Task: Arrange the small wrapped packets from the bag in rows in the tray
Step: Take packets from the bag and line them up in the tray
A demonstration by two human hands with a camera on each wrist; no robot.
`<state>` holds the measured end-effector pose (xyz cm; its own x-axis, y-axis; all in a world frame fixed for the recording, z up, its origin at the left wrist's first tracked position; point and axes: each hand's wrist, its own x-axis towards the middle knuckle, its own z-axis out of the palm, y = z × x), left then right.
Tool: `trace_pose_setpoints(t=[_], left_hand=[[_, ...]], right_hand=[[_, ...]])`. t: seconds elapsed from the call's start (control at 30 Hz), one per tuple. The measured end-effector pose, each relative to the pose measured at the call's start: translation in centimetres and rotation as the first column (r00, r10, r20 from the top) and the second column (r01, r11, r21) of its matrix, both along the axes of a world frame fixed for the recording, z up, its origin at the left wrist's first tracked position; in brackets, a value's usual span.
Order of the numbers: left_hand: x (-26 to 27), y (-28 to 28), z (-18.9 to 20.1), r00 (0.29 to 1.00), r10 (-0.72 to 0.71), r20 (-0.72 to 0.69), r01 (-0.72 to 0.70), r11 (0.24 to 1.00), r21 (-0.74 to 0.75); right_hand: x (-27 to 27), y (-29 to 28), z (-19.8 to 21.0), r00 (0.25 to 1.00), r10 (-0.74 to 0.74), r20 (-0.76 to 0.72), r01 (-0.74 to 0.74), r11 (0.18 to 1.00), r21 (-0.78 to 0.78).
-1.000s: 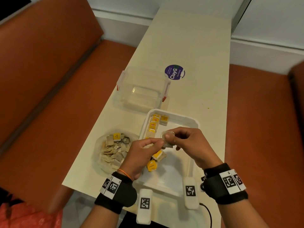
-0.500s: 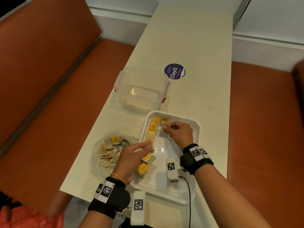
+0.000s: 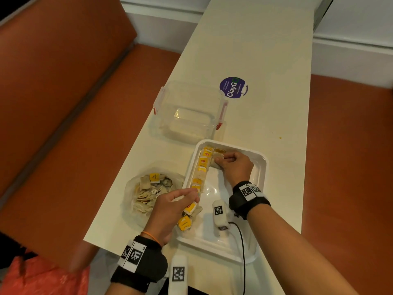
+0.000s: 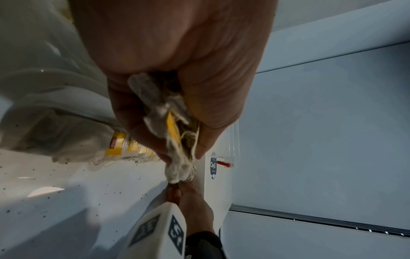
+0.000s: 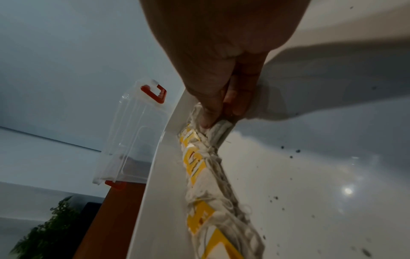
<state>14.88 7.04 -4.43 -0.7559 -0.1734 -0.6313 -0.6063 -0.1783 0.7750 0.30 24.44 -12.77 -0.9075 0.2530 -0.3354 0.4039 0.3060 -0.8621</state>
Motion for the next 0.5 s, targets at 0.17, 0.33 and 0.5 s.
trace_pose_setpoints(t=[0.17, 0.33, 0.5], left_hand=[[0.0, 0.4, 0.2, 0.998, 0.054, 0.033, -0.057, 0.995, 0.078], [0.1, 0.6, 0.3, 0.995, 0.092, 0.042, -0.097, 0.987, 0.129], [0.2, 0.6, 0.2, 0.995, 0.088, 0.044, -0.093, 0.988, 0.126]], right_hand=[[0.4, 0.1, 0.3, 1.000, -0.017, 0.008, 0.017, 1.000, -0.023], [1.2, 0.0, 0.5, 0.998, -0.033, -0.049, 0.033, 0.999, -0.008], [1.5, -0.5, -0.7, 0.991, 0.118, -0.067, -0.115, 0.993, 0.036]])
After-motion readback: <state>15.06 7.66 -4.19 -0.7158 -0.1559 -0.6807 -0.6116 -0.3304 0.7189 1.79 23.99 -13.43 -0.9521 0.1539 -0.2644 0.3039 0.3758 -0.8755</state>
